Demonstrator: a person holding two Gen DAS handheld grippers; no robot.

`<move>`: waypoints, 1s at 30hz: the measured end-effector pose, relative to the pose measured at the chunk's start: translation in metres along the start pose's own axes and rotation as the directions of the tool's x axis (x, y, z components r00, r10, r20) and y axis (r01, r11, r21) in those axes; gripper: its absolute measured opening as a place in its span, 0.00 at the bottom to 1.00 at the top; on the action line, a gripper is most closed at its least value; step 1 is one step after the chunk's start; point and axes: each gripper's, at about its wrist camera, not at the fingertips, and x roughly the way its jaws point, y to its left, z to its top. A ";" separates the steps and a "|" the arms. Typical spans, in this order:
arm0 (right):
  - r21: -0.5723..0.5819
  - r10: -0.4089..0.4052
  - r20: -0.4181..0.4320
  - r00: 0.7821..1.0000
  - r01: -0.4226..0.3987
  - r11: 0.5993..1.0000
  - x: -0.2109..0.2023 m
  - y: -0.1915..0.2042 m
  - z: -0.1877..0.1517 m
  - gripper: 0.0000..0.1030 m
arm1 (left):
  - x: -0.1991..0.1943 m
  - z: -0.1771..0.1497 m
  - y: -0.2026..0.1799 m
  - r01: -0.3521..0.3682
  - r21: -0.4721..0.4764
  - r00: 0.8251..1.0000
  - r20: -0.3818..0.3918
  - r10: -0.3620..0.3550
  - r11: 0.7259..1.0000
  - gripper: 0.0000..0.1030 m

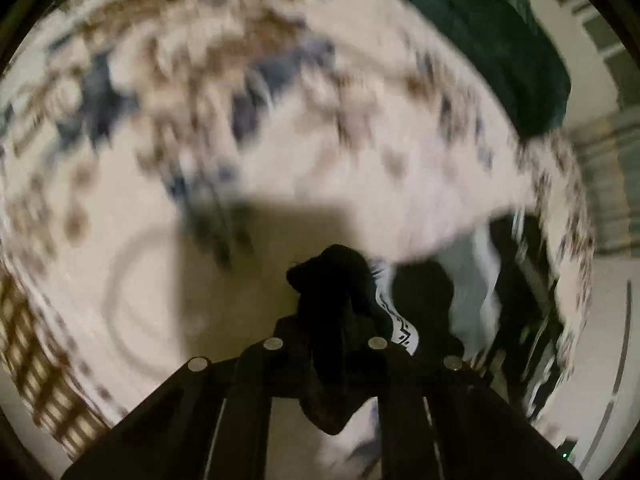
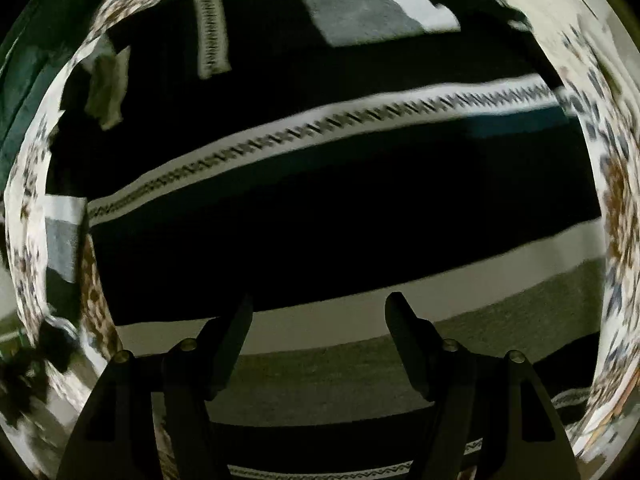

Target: Fold small clothes

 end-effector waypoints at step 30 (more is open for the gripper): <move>0.117 -0.198 0.144 0.970 0.182 0.976 -0.002 0.027 0.045 0.80 | 0.024 0.049 0.066 0.196 -0.417 0.973 0.194 -0.123 0.887 0.05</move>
